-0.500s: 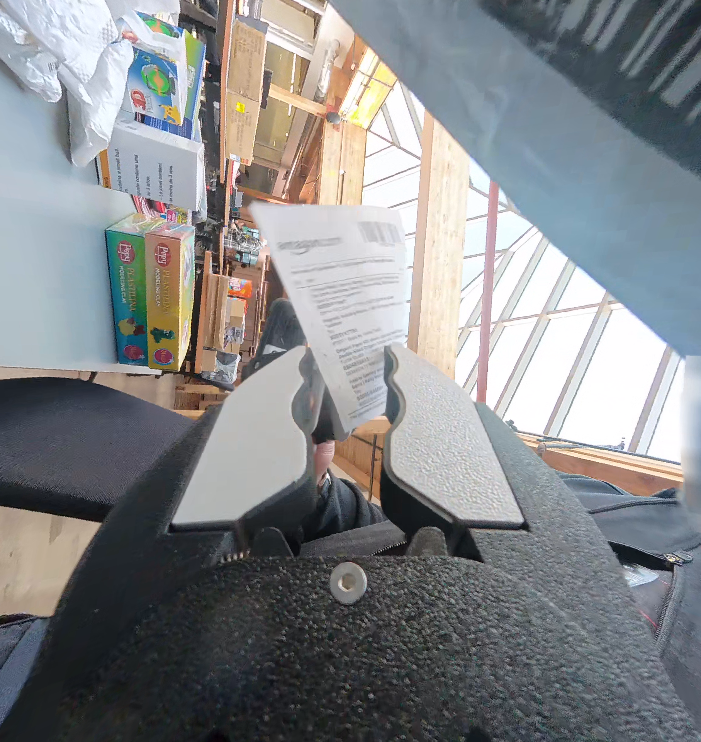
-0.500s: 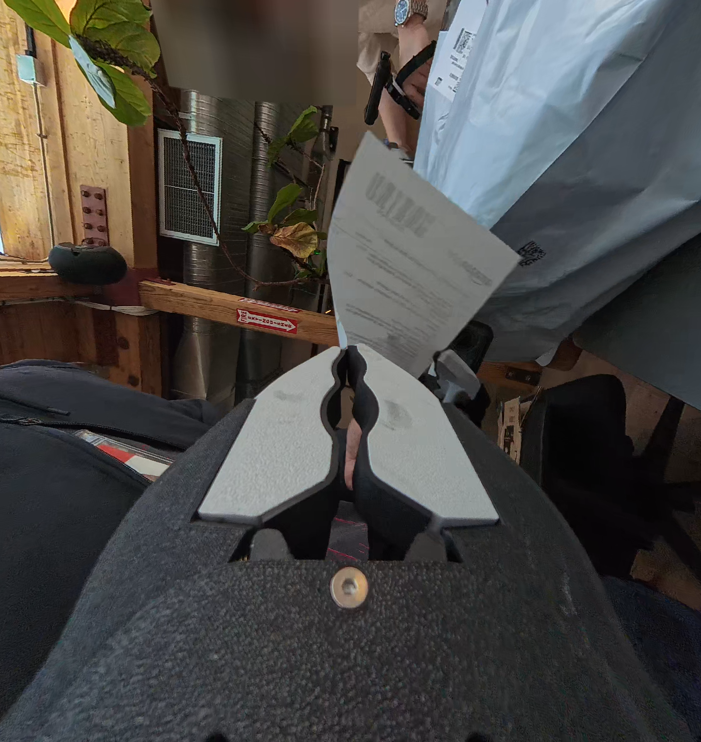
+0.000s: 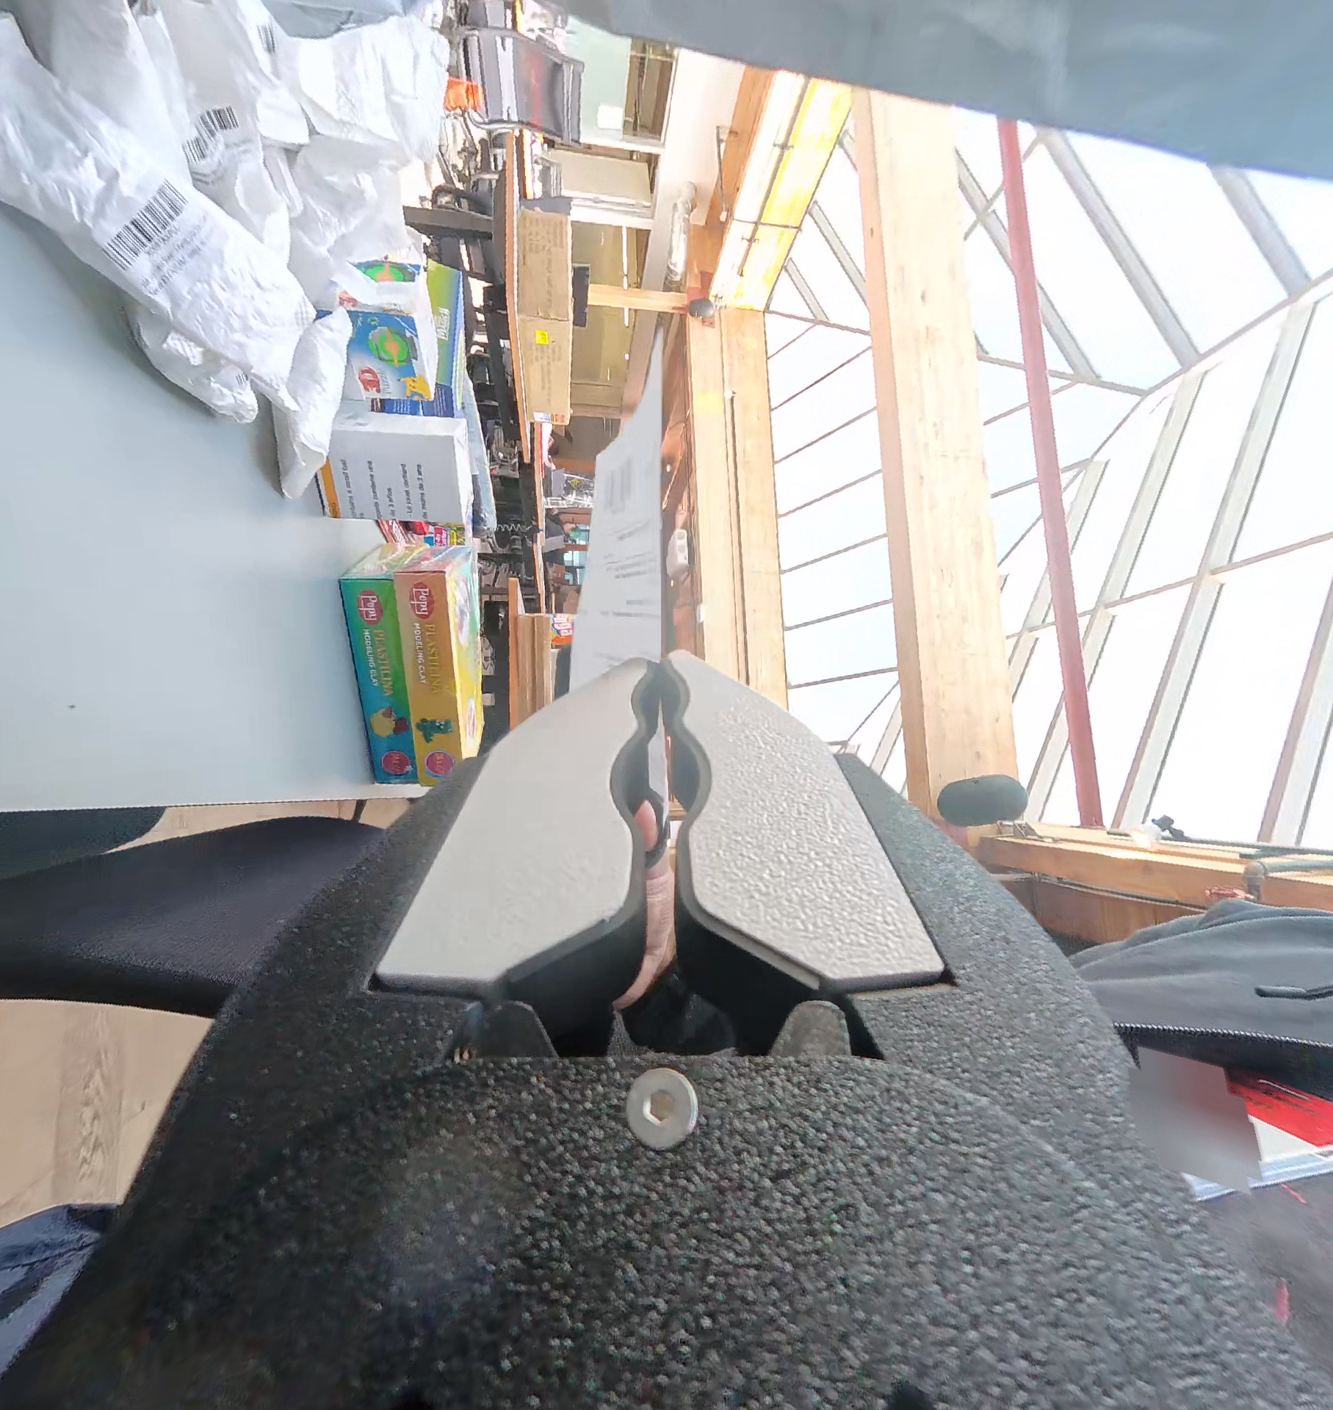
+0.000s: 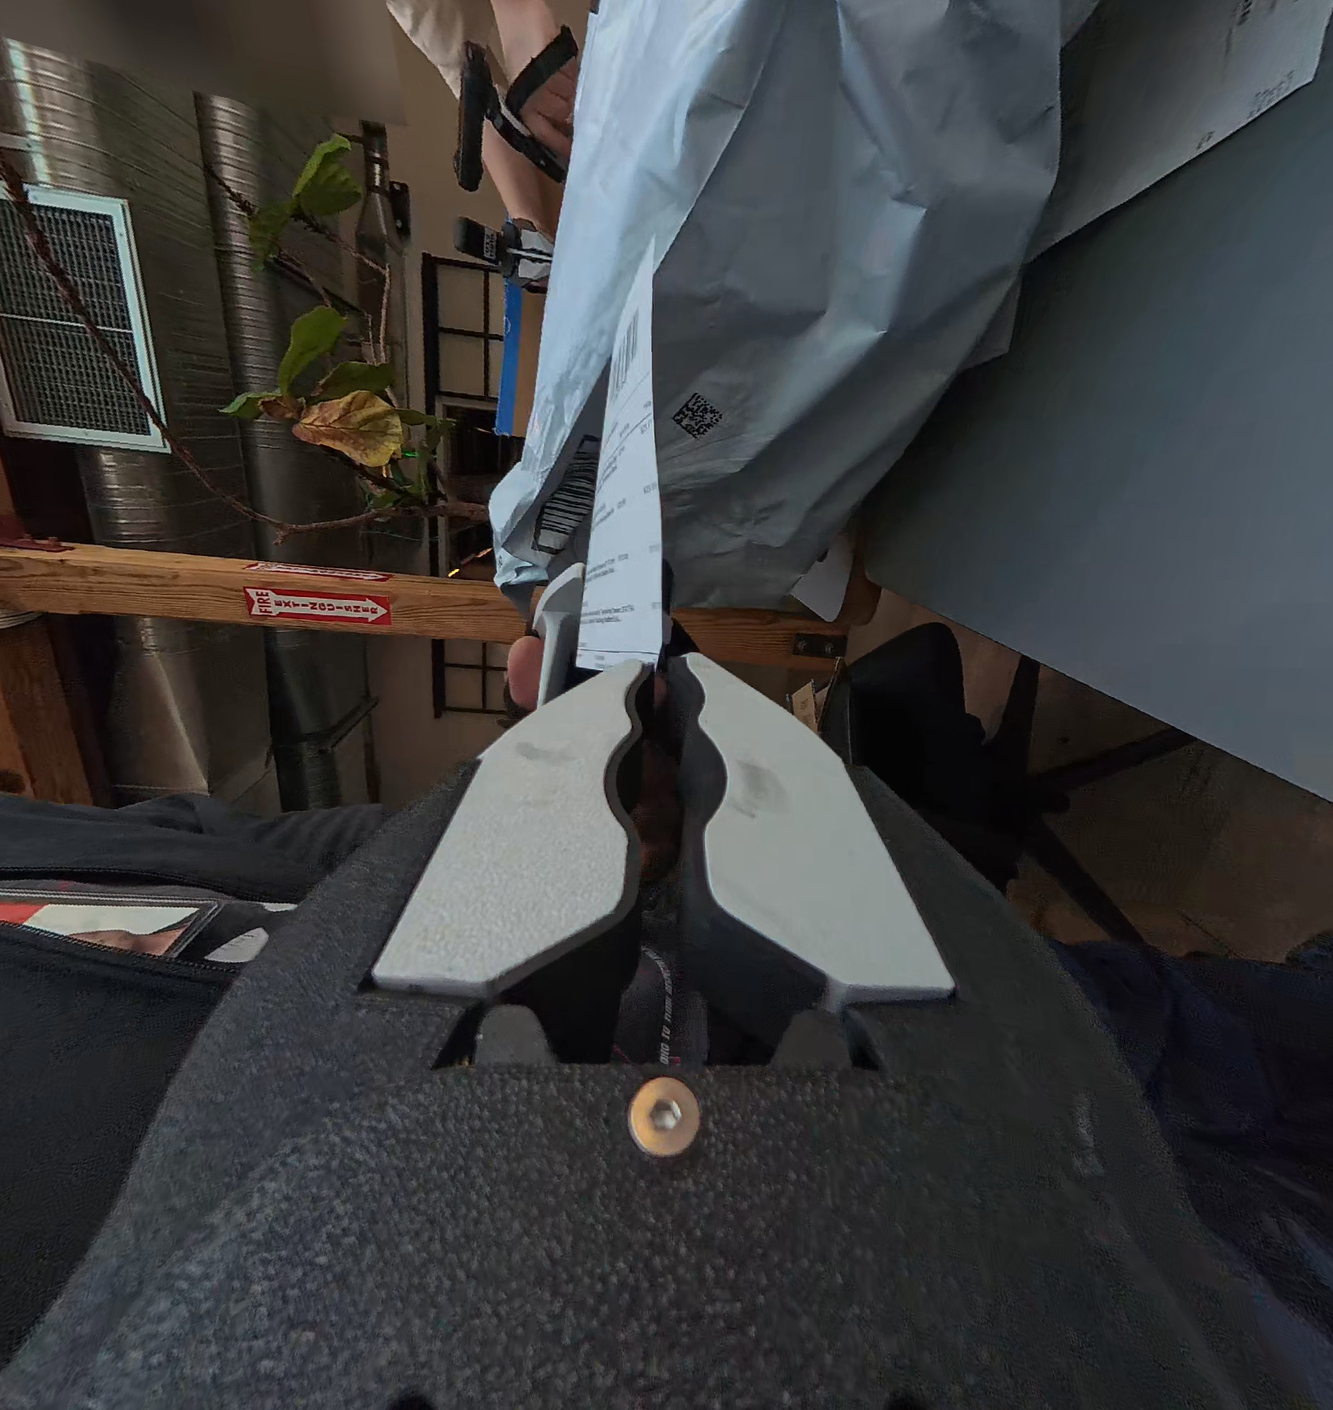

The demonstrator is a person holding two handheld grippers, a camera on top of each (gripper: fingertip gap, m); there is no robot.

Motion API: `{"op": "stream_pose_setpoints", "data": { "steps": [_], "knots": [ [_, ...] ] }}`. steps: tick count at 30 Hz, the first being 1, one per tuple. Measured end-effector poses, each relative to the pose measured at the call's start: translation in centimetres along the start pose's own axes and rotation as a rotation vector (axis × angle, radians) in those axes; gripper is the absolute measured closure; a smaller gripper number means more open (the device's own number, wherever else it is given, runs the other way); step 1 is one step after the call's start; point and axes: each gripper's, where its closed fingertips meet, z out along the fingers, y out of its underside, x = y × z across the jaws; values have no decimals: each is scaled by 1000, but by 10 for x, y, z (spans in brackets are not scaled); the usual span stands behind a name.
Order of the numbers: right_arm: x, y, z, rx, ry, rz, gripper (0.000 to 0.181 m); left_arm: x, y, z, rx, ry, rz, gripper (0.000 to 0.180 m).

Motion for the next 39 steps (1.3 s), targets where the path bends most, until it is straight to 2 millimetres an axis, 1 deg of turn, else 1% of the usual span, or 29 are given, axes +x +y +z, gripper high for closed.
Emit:
{"op": "stream_pose_setpoints", "data": {
  "steps": [4, 5, 6, 9, 11, 13, 14, 18, 20, 23, 26, 29, 30, 31, 32, 33, 36, 39],
  "knots": [
    [13, -1, -7, -39, 104, -86, 157, 0, -4, -2, 18, -13, 11, 180],
    [18, -2, -9, -53, 146, -121, 150, 0, -5, -3, 19, -21, 17, 180],
    [25, -3, -11, -72, 199, -171, 146, 1, -7, -3, 22, -24, 22, 180],
    [50, -10, -16, -173, 405, -432, 137, 3, -12, -5, 36, -34, 33, 180],
    [71, -20, -12, -257, 547, -651, 133, 7, -16, -7, 48, -38, 40, 180],
    [91, -37, 2, -316, 658, -837, 132, 11, -21, -9, 62, -37, 46, 180],
    [99, -47, 13, -334, 689, -906, 132, 13, -23, -10, 66, -39, 50, 180],
    [121, -84, 75, -338, 730, -1107, 133, 17, -28, -16, 79, -62, 59, 180],
    [135, -97, 103, -353, 742, -1172, 134, 18, -30, -19, 82, -77, 59, 180],
    [158, -114, 132, -371, 777, -1202, 138, 21, -30, -23, 77, -89, 53, 180],
    [165, -130, 158, -351, 753, -1172, 141, 25, -31, -27, 75, -99, 62, 180],
    [176, -139, 177, -364, 748, -1124, 147, 29, -33, -30, 88, -96, 63, 180],
    [182, -142, 180, -375, 765, -1107, 155, 29, -33, -31, 90, -97, 64, 180],
    [191, -145, 180, -395, 807, -1080, 172, 29, -33, -32, 89, -97, 66, 180],
    [202, -146, 176, -430, 869, -1041, 181, 30, -33, -32, 89, -95, 65, 180],
    [207, -146, 173, -441, 895, -1001, 181, 30, -34, -32, 91, -93, 63, 180],
    [208, -142, 163, -443, 915, -917, 181, 31, -35, -32, 95, -81, 60, 180],
    [208, -130, 141, -472, 979, -919, 181, 31, -39, -31, 104, -66, 49, 180]
  ]
}}
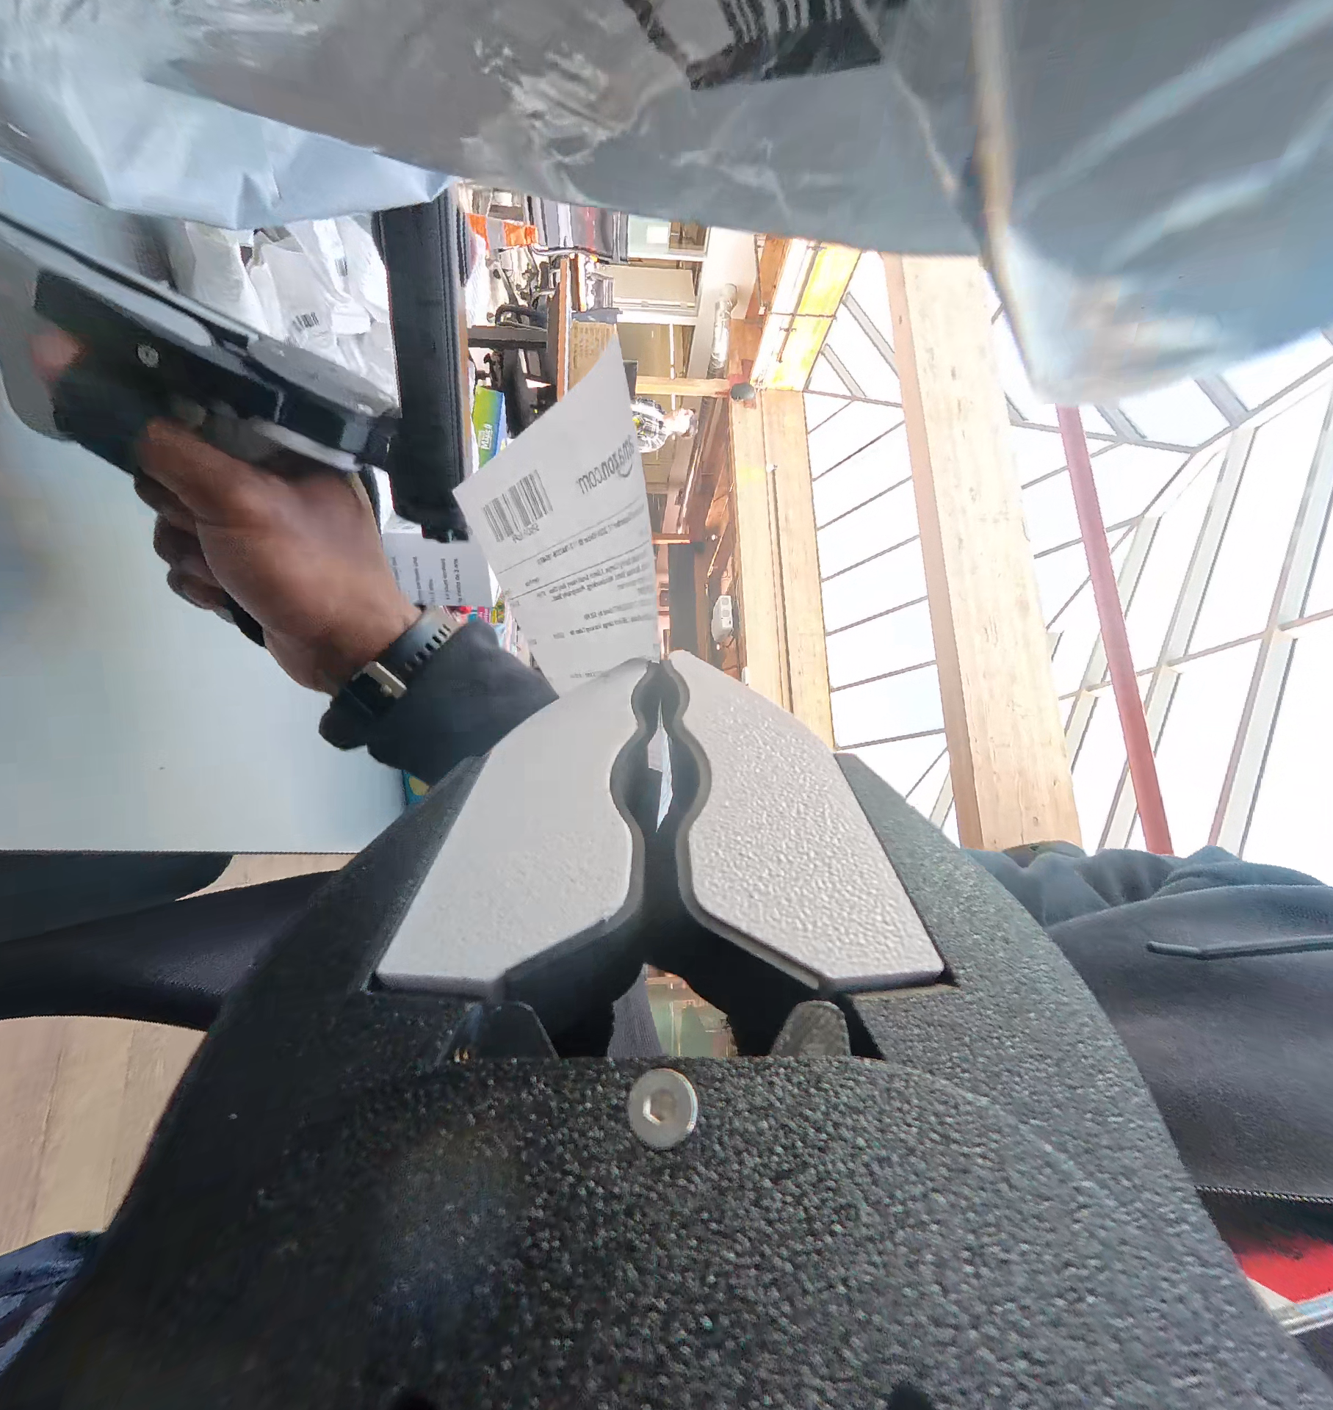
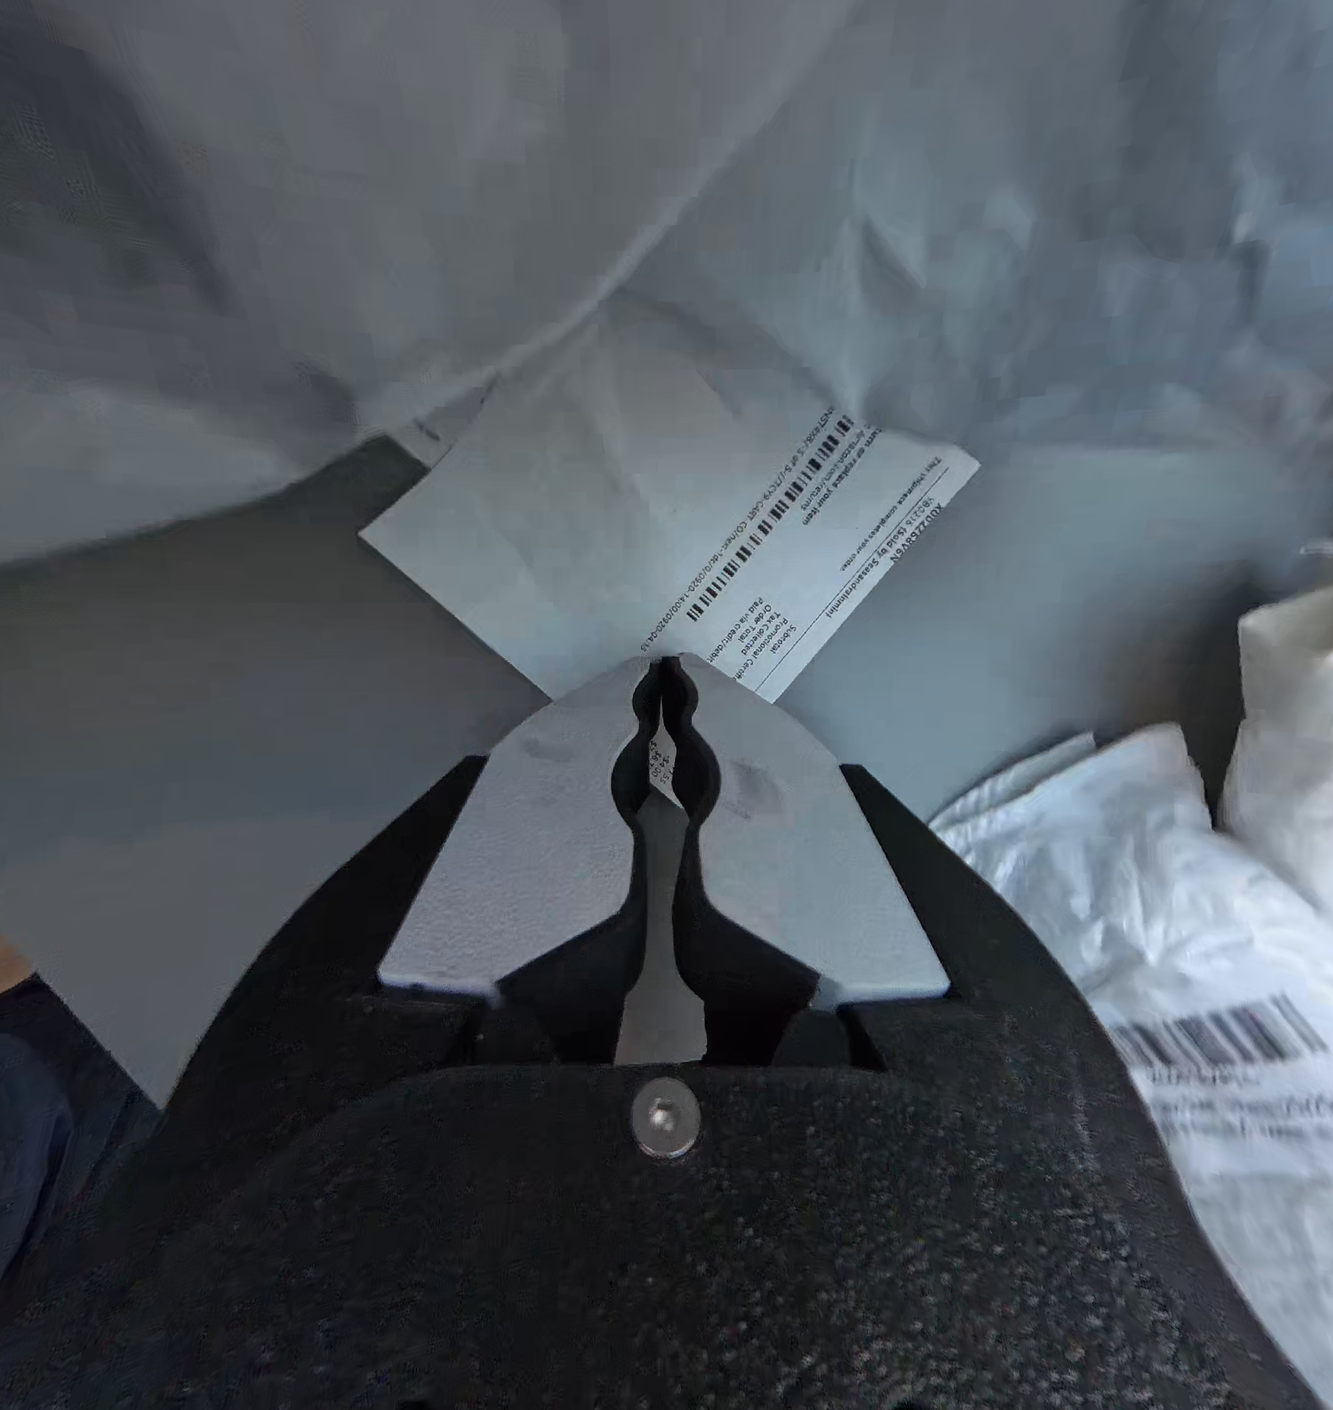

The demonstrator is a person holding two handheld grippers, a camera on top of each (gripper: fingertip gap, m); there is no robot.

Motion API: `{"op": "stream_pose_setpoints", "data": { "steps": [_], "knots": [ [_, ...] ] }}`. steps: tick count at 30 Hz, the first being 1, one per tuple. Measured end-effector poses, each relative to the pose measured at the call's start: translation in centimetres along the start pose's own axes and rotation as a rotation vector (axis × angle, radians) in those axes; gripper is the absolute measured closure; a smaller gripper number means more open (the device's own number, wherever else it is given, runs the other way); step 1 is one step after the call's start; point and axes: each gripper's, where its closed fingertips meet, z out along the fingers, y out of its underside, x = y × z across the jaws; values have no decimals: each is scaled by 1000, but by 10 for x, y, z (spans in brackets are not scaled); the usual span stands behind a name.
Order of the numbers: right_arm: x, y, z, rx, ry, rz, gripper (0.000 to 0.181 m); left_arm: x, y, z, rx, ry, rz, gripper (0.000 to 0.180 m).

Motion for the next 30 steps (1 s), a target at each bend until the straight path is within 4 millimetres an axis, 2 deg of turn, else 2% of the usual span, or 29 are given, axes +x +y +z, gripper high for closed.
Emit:
{"op": "stream_pose_setpoints", "data": {
  "steps": [3, 8, 10, 12, 14, 17, 20, 22, 25, 30],
  "knots": [
    [-6, 36, -18, -45, 19, -20, 181, 0, -1, 2, -11, 7, 9, 180],
    [-11, 107, -57, -65, 44, -13, 179, -5, 1, 0, -37, -1, 14, 180],
    [-12, 121, -75, -12, 44, -12, 170, -7, 4, -2, -50, -9, 18, 180],
    [-17, 125, -93, 63, 51, -54, 157, -10, 6, -4, -62, -17, 18, 180],
    [-24, 127, -101, 100, 73, -169, 141, -11, 9, -6, -77, -27, 16, 180],
    [-41, 122, -93, 123, 74, -391, 111, -13, 15, -9, -100, -33, 12, 180],
    [-59, 112, -72, 113, 9, -507, 92, -14, 22, -13, -117, -38, 5, 180],
    [-67, 104, -60, 98, -49, -523, 89, -12, 26, -15, -126, -36, 4, 180],
    [-77, 108, -46, 1, -151, -524, 90, -8, 31, -19, -131, -24, -2, 180],
    [-81, 122, -51, -77, -159, -561, 92, -5, 34, -24, -136, -10, -5, 180]
  ]
}}
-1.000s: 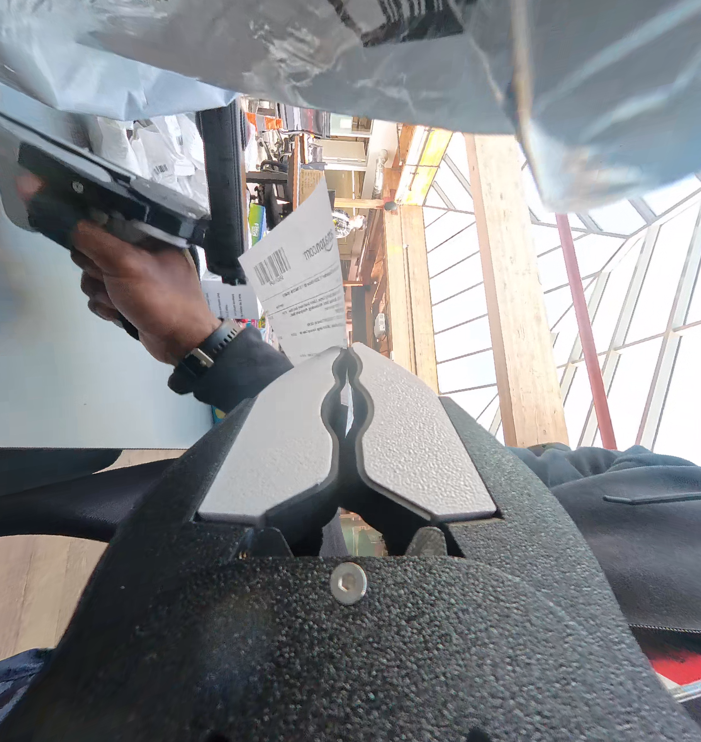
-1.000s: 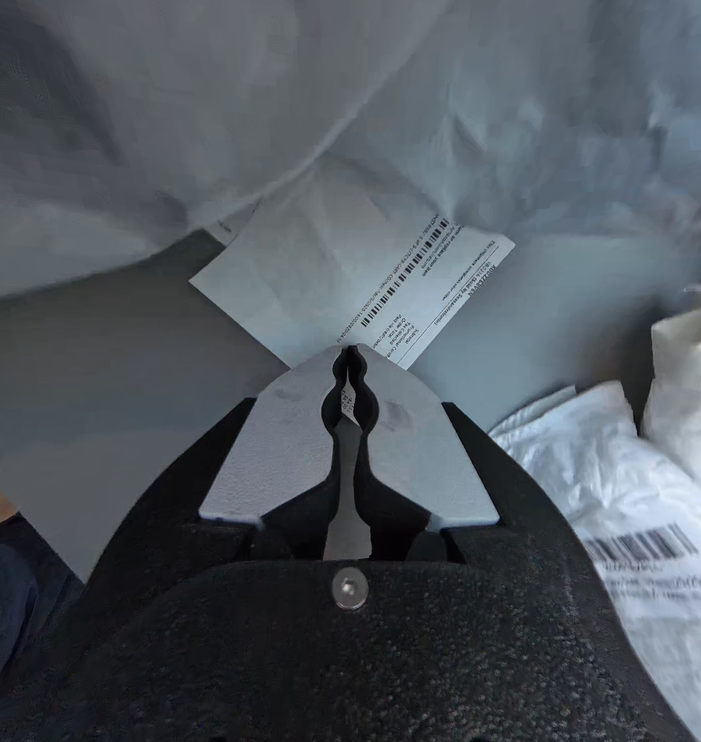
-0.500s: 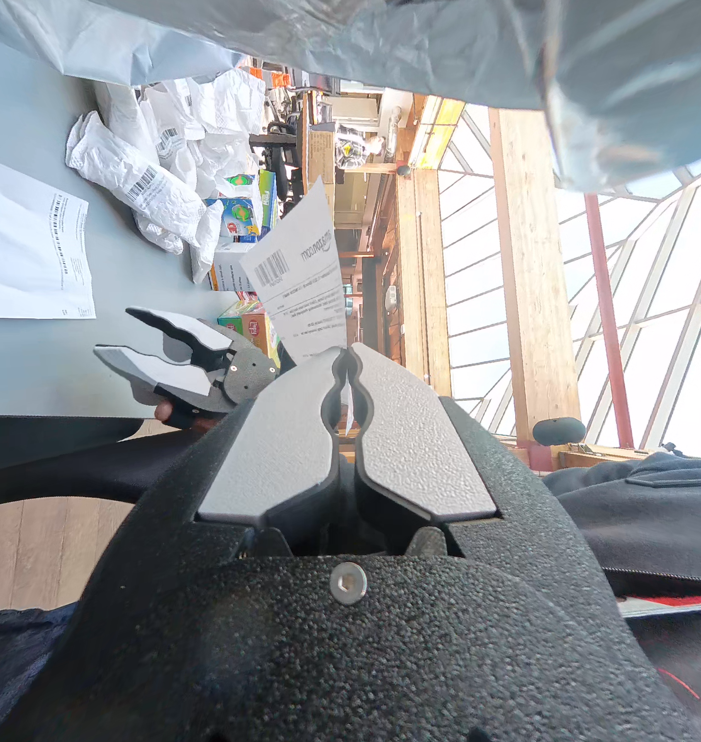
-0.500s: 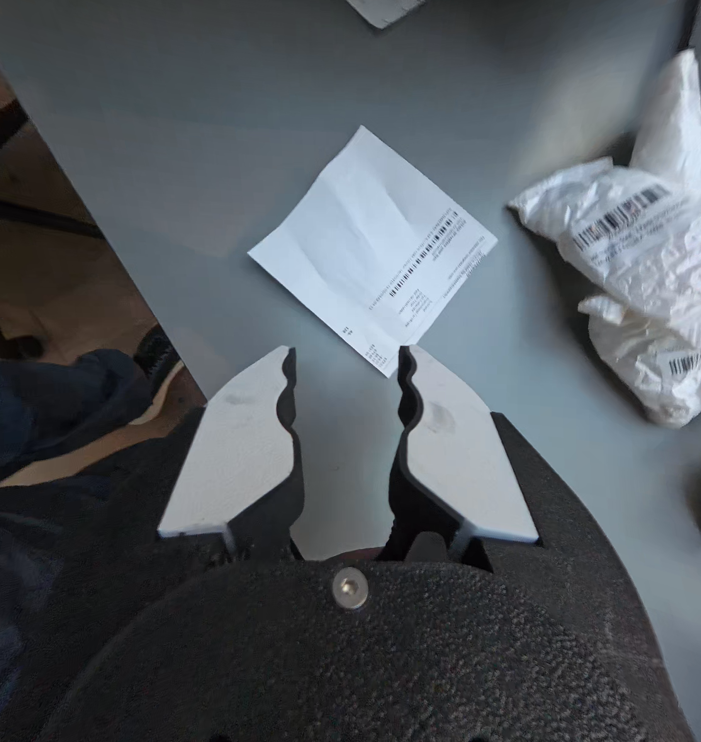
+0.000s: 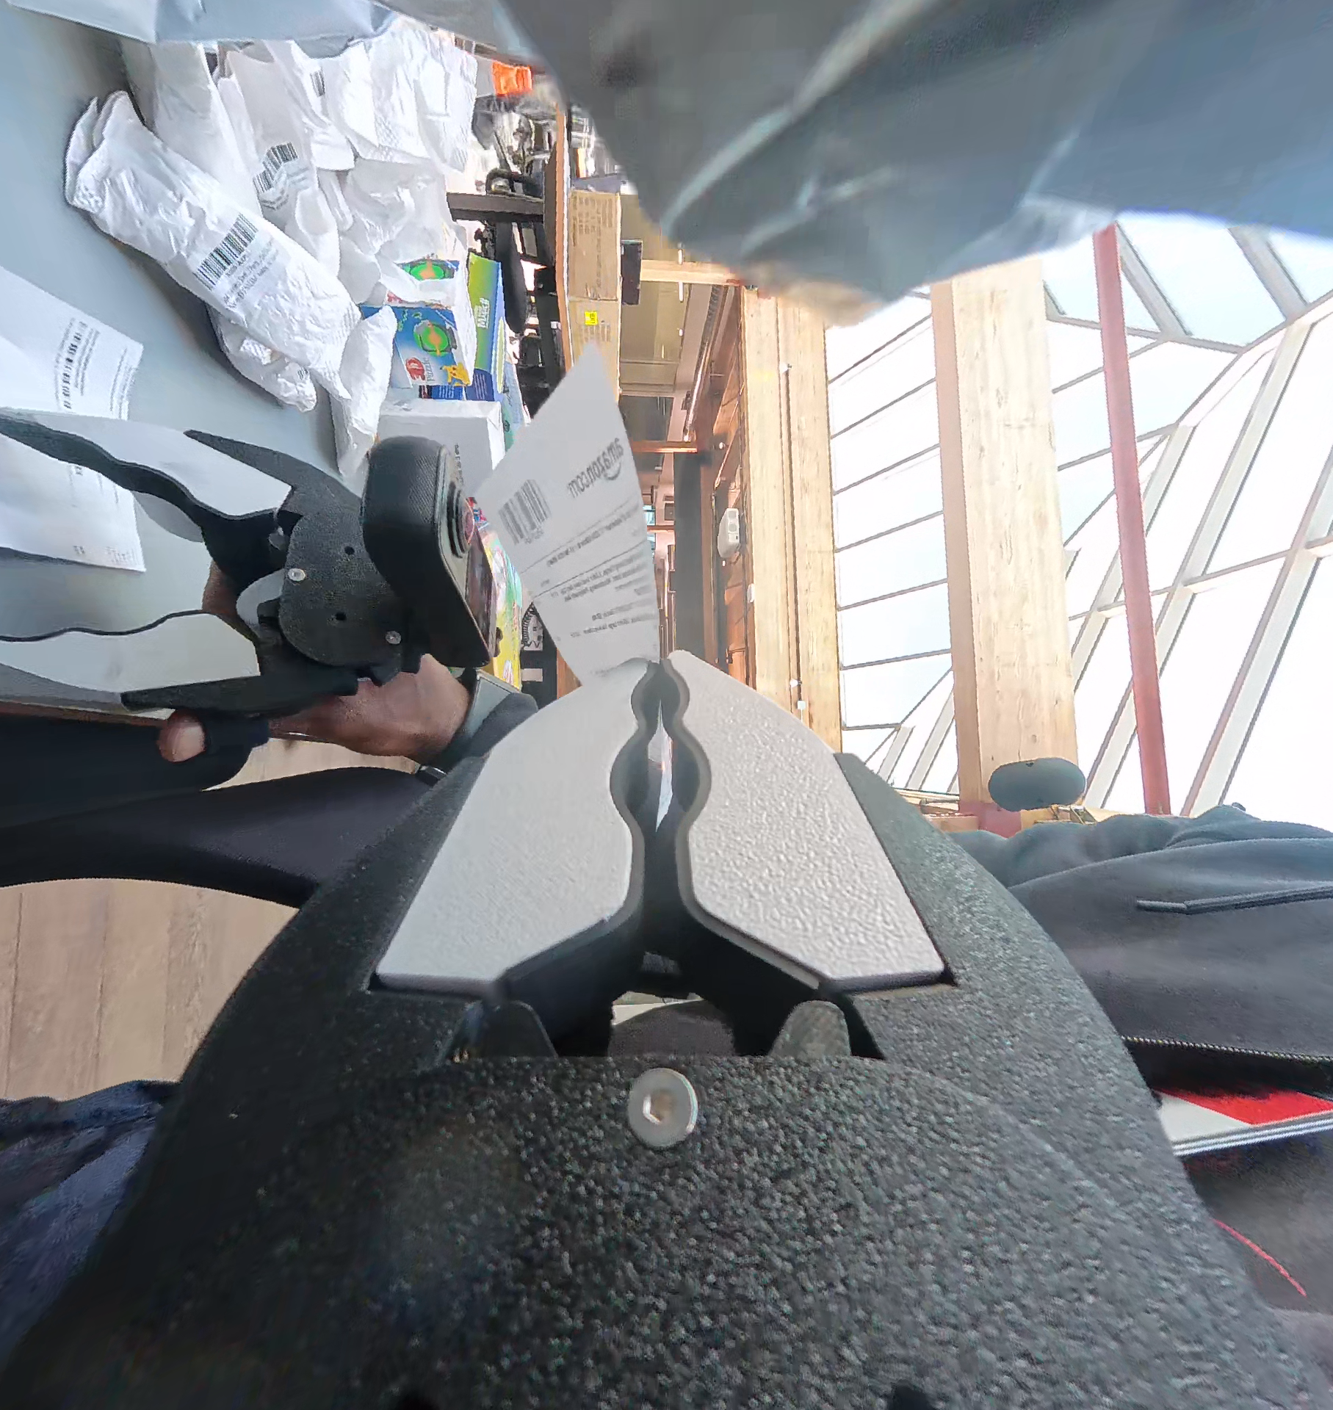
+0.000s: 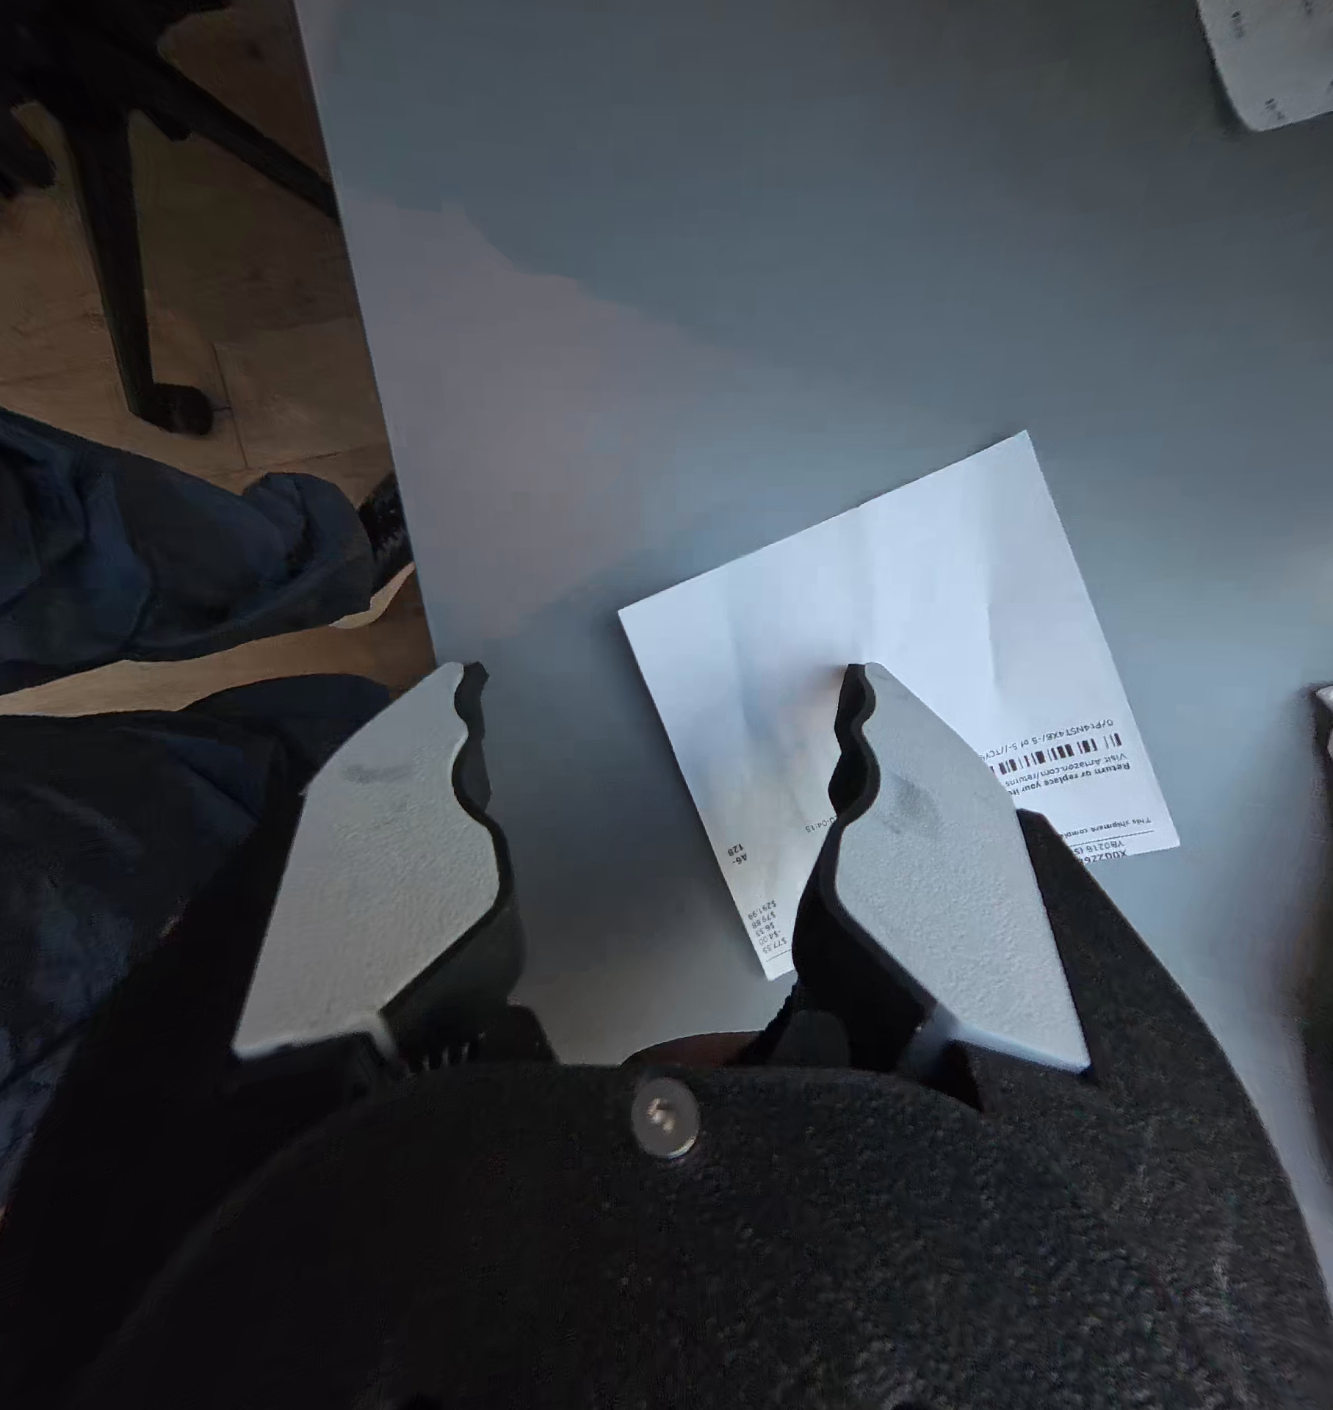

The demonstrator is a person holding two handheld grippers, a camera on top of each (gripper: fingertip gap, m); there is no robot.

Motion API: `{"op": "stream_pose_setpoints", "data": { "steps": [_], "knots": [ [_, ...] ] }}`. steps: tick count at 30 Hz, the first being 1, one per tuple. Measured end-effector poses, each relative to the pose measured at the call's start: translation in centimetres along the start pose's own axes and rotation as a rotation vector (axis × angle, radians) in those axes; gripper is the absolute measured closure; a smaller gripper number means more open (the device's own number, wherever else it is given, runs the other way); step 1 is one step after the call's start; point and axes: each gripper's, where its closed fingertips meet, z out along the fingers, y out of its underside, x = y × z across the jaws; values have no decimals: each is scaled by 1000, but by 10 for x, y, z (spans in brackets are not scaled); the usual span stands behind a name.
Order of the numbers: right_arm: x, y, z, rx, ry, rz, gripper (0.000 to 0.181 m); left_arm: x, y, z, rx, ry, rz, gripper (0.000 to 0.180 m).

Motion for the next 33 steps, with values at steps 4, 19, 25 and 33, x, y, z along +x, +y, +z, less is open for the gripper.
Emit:
{"op": "stream_pose_setpoints", "data": {
  "steps": [4, 19, 25, 33],
  "knots": [
    [-9, 16, -11, -14, 33, -32, 93, -1, 0, -3, 6, 7, -7, 180],
    [-20, 22, 1, -38, 37, -221, 73, -9, 5, -7, -10, -17, -18, 180],
    [-21, 38, -9, -88, 215, -360, 123, -9, 4, -9, -1, -13, -19, 180],
    [-42, 50, -28, -40, 225, -360, 168, -22, 7, -14, -2, -66, -36, 180]
  ]
}}
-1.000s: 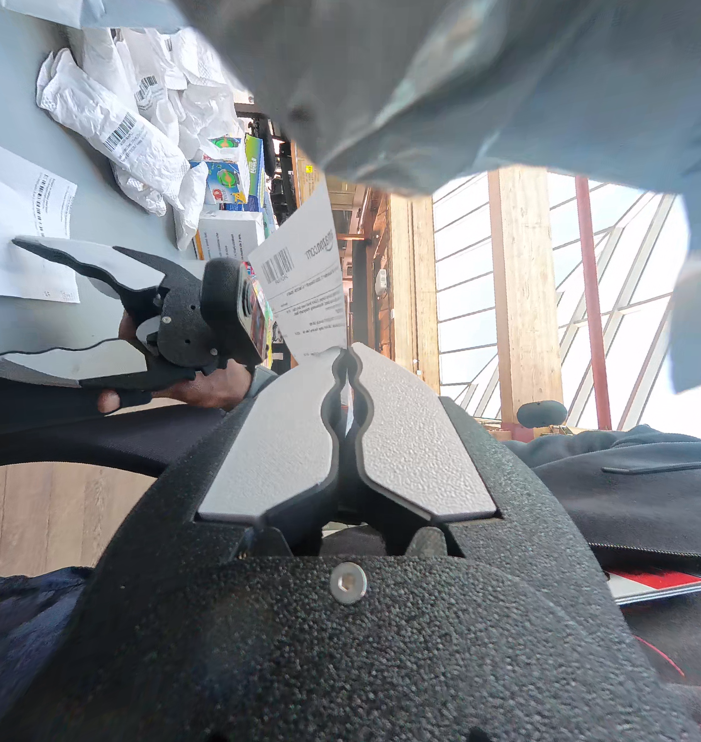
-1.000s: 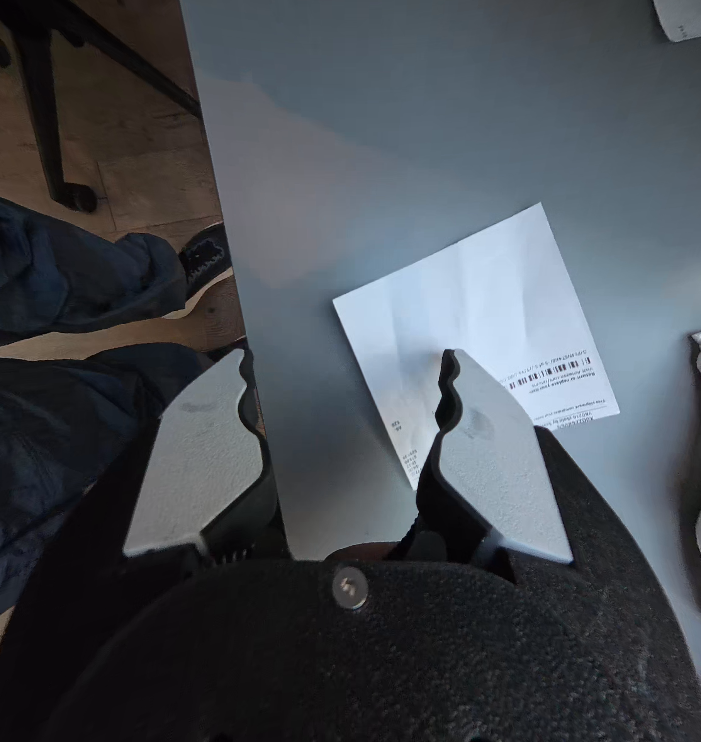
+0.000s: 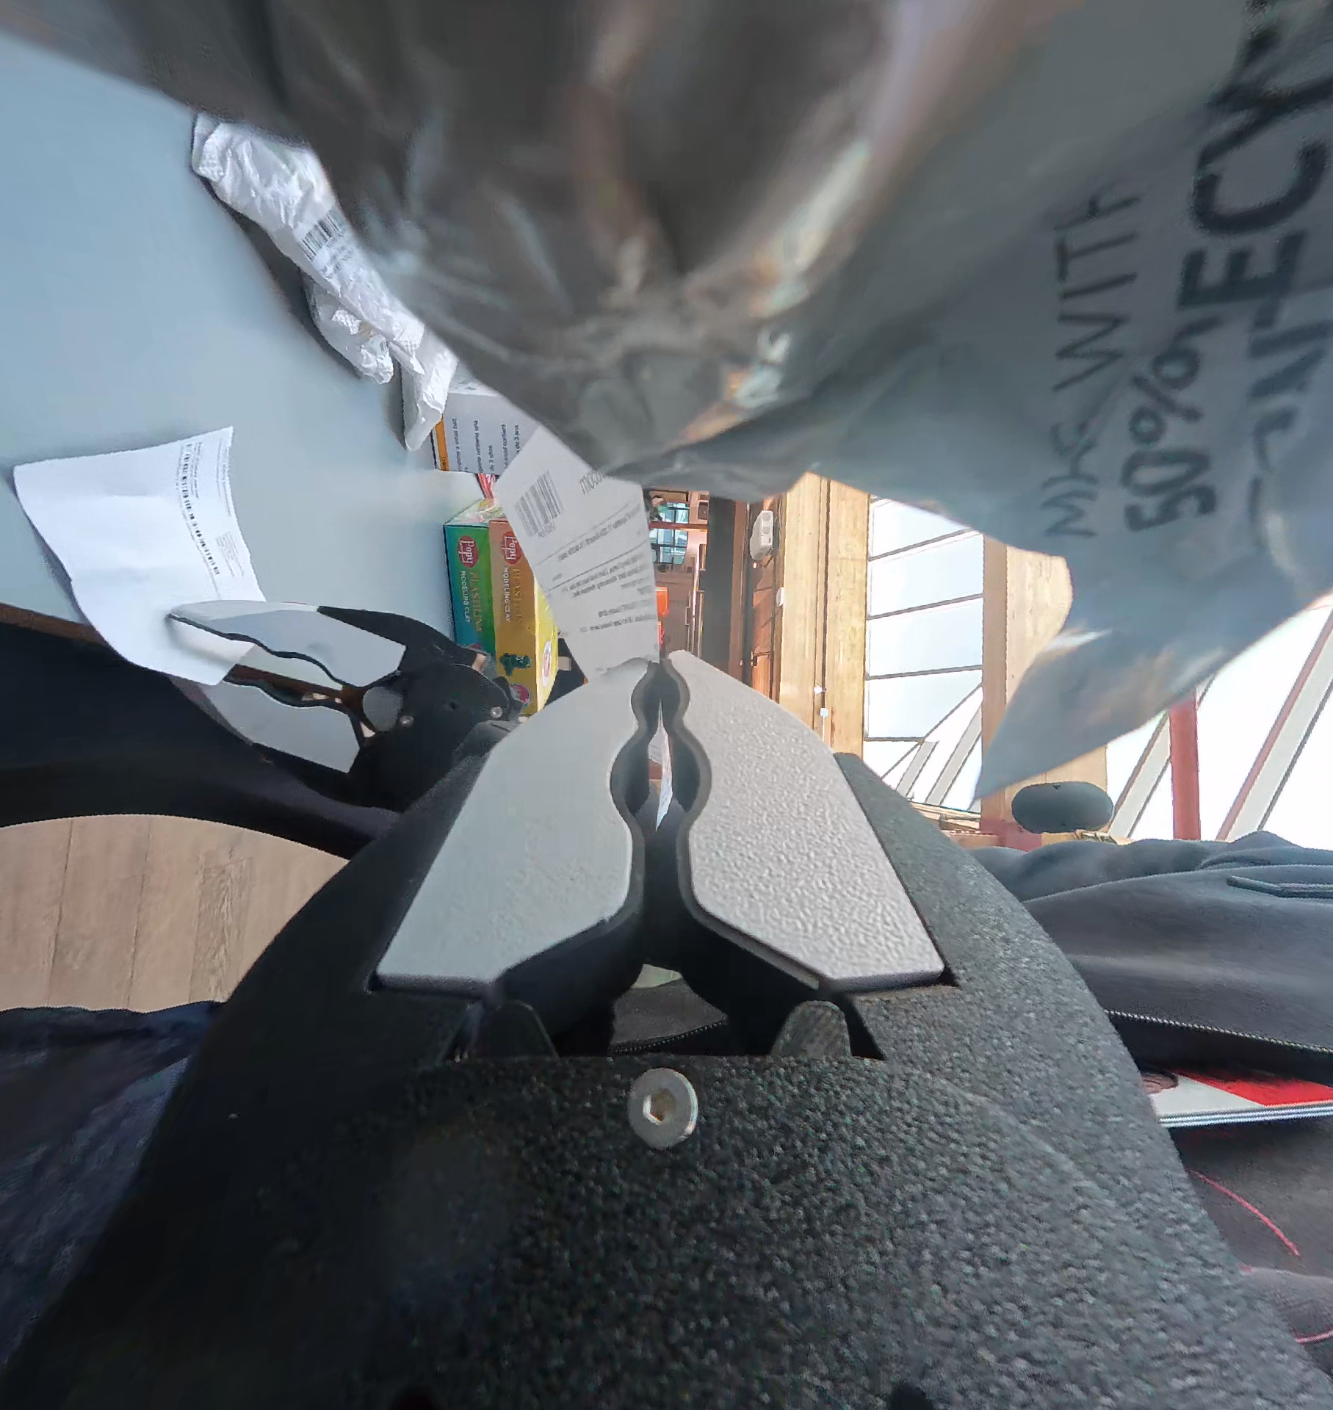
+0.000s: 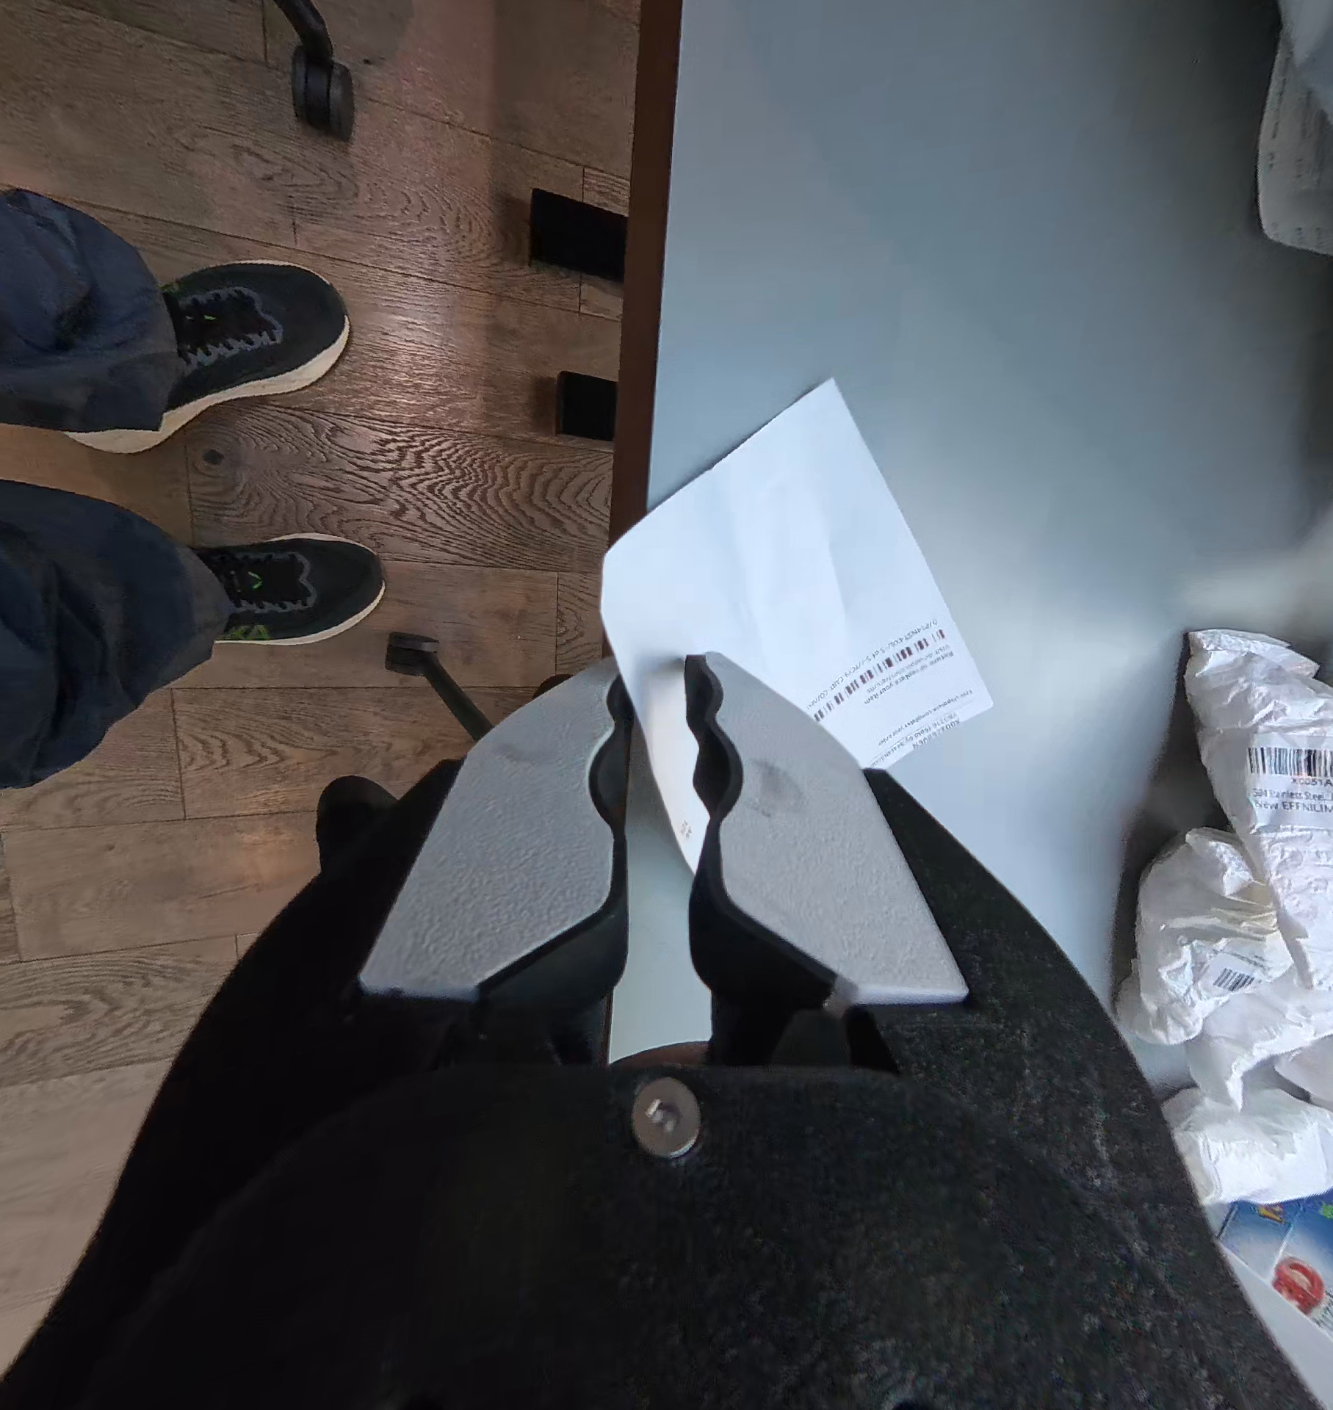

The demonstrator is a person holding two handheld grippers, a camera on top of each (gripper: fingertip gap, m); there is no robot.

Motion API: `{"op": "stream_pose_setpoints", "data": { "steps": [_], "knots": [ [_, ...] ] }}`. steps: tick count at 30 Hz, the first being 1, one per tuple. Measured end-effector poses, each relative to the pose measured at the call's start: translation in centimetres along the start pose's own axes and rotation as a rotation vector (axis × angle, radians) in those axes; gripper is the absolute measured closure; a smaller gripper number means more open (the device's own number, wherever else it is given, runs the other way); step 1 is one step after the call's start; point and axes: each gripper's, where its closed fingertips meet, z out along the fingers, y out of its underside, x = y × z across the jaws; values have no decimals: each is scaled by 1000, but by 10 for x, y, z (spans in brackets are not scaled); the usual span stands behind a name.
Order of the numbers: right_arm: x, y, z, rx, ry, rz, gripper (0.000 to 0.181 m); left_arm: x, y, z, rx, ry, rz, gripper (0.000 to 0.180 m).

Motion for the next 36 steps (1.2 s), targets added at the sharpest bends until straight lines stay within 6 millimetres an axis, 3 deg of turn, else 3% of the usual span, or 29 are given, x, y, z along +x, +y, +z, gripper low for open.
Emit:
{"op": "stream_pose_setpoints", "data": {
  "steps": [2, 5, 8, 11, 15, 19, 23, 31, 36],
  "knots": [
    [6, 2, -7, 11, 32, 23, 181, -5, 2, -1, -8, -31, -7, 180],
    [26, 9, -22, 14, 63, 119, 181, -12, 5, -1, -20, -74, -13, 180],
    [56, 9, -50, 53, 106, 266, 181, -17, 10, 1, -30, -108, -17, 180],
    [84, -19, -101, 228, 136, 353, 181, -20, 18, 7, -52, -125, -18, 180],
    [102, -59, -176, 417, 200, 257, 181, -17, 30, 19, -81, -110, -40, 180],
    [101, -76, -226, 469, 265, 110, 181, -5, 46, 35, -128, -56, -57, 180],
    [99, -74, -261, 462, 337, 33, 181, 0, 70, 45, -186, -51, -57, 180],
    [82, -38, -323, 327, 513, 59, 181, -2, 117, 56, -246, 0, -132, 180],
    [53, -11, -394, 185, 684, 130, 181, 38, 149, 62, -357, 111, -73, 180]
  ]
}}
